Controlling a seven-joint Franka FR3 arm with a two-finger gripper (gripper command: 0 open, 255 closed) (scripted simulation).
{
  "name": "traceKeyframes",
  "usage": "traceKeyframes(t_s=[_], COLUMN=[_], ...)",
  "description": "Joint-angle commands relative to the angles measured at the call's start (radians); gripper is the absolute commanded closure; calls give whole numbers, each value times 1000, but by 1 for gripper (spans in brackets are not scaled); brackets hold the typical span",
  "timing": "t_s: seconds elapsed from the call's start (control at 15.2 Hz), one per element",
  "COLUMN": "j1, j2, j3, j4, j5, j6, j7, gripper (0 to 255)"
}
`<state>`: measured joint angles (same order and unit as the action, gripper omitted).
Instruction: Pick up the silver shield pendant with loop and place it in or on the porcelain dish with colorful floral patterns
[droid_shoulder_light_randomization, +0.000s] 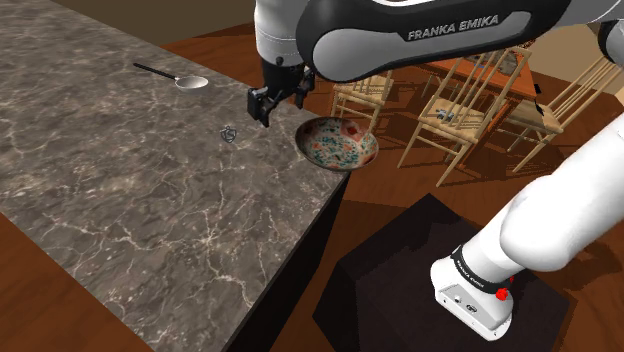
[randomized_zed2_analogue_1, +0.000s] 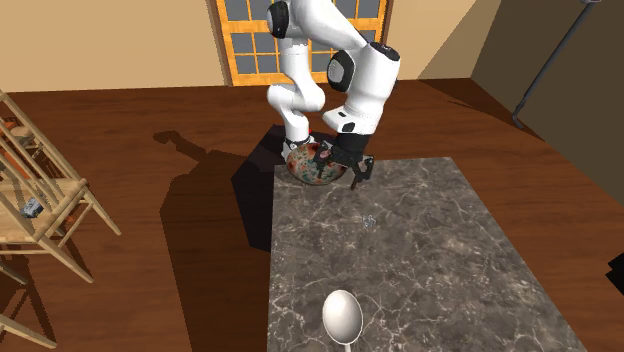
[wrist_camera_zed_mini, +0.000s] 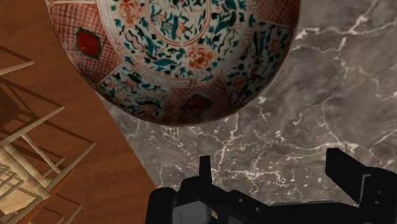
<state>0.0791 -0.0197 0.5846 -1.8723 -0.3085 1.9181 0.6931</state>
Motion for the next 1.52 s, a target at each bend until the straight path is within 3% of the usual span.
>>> traceKeyframes(t_s=[0.0,0.53,1.06,1.45], j1=[21,202,181,181], j2=[86,413,433,433], j3=[25,38,22,22], j4=[72,421,356,356], j5=[-66,-299,-318,-318], j6=[-13,-139,-55,-55], j7=[54,188,204,204], gripper=[0,0,0,0])
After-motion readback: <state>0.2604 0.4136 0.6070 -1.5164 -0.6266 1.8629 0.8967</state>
